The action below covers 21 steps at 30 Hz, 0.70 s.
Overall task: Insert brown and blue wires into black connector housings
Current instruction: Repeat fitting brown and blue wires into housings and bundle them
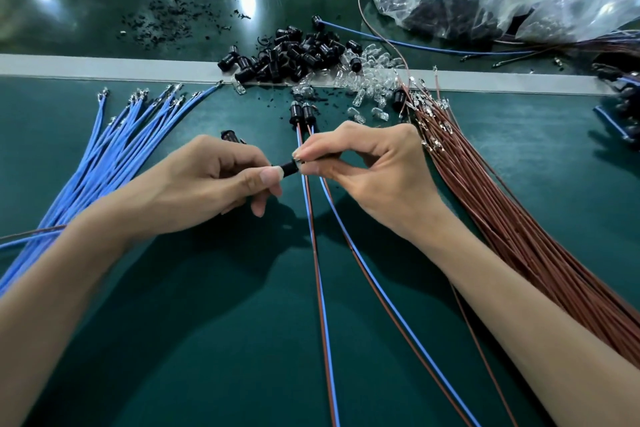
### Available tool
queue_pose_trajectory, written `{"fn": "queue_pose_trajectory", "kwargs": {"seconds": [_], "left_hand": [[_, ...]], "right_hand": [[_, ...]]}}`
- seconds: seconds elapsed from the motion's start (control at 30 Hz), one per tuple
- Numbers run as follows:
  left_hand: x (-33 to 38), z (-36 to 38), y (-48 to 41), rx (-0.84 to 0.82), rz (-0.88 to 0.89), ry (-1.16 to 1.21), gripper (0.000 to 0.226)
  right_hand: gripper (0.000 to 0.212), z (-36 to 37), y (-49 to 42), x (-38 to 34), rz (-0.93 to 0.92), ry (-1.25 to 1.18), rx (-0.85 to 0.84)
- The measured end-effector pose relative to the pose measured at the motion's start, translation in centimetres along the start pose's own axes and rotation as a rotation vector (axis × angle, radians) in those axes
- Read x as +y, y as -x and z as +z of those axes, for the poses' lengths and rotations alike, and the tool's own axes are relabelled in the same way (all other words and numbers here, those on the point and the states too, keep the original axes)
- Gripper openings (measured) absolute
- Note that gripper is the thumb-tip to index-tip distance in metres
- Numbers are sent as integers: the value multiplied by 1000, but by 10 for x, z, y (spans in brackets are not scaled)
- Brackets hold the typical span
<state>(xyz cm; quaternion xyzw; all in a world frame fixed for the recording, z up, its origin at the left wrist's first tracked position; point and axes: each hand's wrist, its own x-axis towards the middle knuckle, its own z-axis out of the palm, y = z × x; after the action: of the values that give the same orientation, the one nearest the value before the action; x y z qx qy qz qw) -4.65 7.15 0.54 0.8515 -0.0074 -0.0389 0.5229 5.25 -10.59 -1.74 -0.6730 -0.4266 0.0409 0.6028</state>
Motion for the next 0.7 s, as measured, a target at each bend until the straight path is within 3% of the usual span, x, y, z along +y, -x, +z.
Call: {"fn": "queue_pose_trajectory", "kwargs": {"seconds": [0.17, 0.3, 0.4, 0.5, 0.7], "left_hand": [[0, 5, 1, -24, -58, 158, 26], [4, 2, 1, -100, -103, 240, 28], [6, 2, 1, -178, -113, 192, 28], [7, 3, 0, -160, -160, 203, 25], [8, 6, -3, -107, -200, 180, 32]], "right_hand": [[23, 4, 0, -4, 2, -50, -32], [30, -4, -3, -11, 14, 7, -235], [27, -1, -5, -12, -92, 149, -299], [15, 2, -5, -11, -121, 247, -301], [14, 3, -5, -11, -111, 292, -361]]}}
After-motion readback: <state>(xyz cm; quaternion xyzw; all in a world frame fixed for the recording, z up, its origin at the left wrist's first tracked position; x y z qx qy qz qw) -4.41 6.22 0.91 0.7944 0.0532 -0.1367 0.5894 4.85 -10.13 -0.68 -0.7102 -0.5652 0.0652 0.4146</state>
